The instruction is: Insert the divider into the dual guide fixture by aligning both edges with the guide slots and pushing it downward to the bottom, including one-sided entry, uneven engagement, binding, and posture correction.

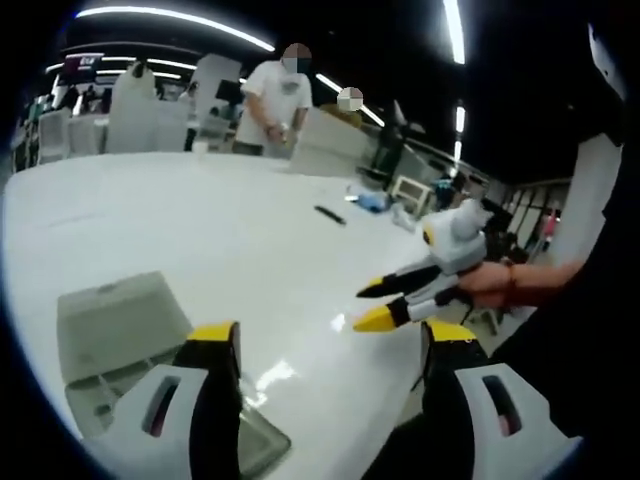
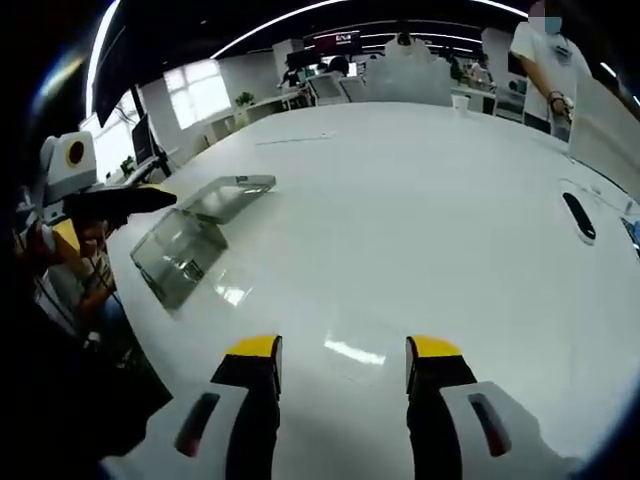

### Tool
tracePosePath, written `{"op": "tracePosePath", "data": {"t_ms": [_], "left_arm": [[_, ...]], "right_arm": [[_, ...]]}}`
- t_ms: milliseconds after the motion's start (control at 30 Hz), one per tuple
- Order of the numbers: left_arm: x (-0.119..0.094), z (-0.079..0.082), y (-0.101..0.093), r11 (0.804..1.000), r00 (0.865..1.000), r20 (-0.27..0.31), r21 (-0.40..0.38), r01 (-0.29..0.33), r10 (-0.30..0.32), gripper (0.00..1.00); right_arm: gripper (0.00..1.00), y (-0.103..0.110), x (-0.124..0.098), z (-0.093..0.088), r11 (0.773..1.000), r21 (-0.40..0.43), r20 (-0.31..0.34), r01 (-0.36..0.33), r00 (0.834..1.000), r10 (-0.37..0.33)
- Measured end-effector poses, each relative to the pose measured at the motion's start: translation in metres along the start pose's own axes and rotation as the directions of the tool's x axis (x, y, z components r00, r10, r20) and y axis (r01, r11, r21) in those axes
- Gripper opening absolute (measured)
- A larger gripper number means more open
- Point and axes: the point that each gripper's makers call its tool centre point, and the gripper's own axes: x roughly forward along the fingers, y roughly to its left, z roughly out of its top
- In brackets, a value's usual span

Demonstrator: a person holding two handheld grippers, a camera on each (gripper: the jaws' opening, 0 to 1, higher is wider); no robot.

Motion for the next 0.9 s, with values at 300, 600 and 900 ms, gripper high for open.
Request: {"op": "tracePosePath", "data": {"t_ms": [300,600,900], "left_arm": [[-0.008,-0.009,-0.002,1.0,0.999,-0.024,0.003,-0.023,0.023,0.71],[-0.011,-0.01,-0.002,0.999,0.999,-0.022,0.002,-0.046,0.047,0.71],[-0.017,-0.018,-0.003,0.998,0.998,-0.031,-0.017,-0.057,0.057,0.71]], "right_arm": [[0.46,-0.001,0.011,-0.005,1.0,-0.031,-0.053,0.003,0.999,-0.005],[0.45,-0.006,0.021,-0.015,0.998,-0.058,-0.128,0.04,0.991,-0.047],[0.44,-0.006,0.026,-0.013,0.992,-0.07,-0.155,0.101,0.982,-0.111]]}}
